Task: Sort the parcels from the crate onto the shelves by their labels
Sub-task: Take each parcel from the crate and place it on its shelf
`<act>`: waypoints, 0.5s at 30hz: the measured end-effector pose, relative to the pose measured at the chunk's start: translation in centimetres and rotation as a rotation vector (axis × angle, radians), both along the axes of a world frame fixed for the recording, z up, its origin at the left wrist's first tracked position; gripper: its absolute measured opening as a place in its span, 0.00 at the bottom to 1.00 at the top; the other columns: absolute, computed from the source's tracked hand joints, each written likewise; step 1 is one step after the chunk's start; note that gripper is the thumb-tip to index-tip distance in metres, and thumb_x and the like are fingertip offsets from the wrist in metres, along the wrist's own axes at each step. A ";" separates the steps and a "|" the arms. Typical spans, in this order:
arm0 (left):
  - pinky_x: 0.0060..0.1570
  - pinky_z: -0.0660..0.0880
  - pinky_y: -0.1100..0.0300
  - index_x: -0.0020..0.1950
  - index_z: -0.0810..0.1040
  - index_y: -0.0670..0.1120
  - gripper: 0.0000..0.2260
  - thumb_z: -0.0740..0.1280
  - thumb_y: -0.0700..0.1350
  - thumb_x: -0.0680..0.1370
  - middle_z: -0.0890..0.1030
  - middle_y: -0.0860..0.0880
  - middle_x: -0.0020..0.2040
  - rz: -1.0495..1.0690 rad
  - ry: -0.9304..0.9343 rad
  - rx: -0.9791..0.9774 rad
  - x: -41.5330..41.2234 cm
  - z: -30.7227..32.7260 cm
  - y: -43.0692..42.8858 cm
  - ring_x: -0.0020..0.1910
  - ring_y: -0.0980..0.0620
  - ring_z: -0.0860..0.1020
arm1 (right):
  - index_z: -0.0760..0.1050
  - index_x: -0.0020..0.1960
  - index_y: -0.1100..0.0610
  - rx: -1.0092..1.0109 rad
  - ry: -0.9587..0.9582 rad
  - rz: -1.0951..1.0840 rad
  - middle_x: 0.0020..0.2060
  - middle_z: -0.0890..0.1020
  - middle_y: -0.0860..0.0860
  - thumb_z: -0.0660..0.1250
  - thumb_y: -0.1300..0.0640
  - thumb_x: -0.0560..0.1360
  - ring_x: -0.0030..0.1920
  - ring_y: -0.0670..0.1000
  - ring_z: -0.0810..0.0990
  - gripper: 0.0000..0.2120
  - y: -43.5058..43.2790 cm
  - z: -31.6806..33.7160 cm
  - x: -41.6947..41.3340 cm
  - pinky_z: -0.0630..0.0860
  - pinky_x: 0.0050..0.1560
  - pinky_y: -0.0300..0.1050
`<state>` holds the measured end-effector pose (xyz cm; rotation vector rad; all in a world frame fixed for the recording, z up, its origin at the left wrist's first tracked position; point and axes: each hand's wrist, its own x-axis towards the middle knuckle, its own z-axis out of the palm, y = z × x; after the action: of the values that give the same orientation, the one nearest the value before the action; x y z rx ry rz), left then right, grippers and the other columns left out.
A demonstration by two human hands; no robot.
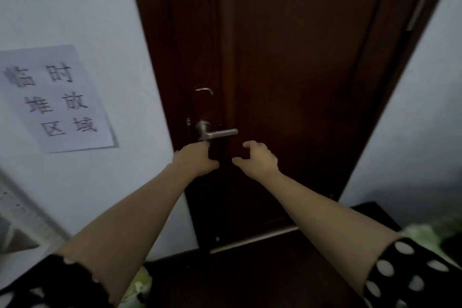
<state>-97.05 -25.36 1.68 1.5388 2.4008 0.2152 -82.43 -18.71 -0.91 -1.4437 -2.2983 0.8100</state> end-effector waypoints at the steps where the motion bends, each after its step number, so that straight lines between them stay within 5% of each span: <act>1: 0.58 0.73 0.48 0.60 0.74 0.49 0.18 0.67 0.54 0.72 0.78 0.49 0.52 -0.053 -0.022 -0.005 3.4 -0.4 1.2 0.55 0.47 0.77 | 0.63 0.72 0.54 -0.008 -0.004 -0.046 0.66 0.70 0.54 0.66 0.44 0.75 0.65 0.54 0.70 0.29 0.4 -0.4 3.8 0.64 0.69 0.54; 10: 0.62 0.72 0.50 0.74 0.62 0.48 0.29 0.66 0.54 0.75 0.71 0.47 0.69 -0.464 -0.065 -0.109 37.0 -5.3 8.9 0.65 0.47 0.72 | 0.64 0.71 0.53 -0.143 -0.005 -0.579 0.67 0.69 0.55 0.66 0.44 0.74 0.67 0.56 0.69 0.29 0.7 -4.9 39.4 0.65 0.68 0.51; 15: 0.57 0.75 0.53 0.65 0.72 0.48 0.23 0.67 0.55 0.72 0.76 0.47 0.62 -0.695 -0.067 -0.149 51.3 -6.5 11.1 0.59 0.45 0.76 | 0.64 0.70 0.55 -0.189 0.062 -0.800 0.67 0.68 0.56 0.67 0.45 0.74 0.65 0.57 0.70 0.29 -0.2 -6.1 53.7 0.69 0.65 0.54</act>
<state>-45.76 -14.26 -4.79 2.1244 1.6518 -0.0585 -28.74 -18.87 -7.02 -2.1438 -1.3985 0.7920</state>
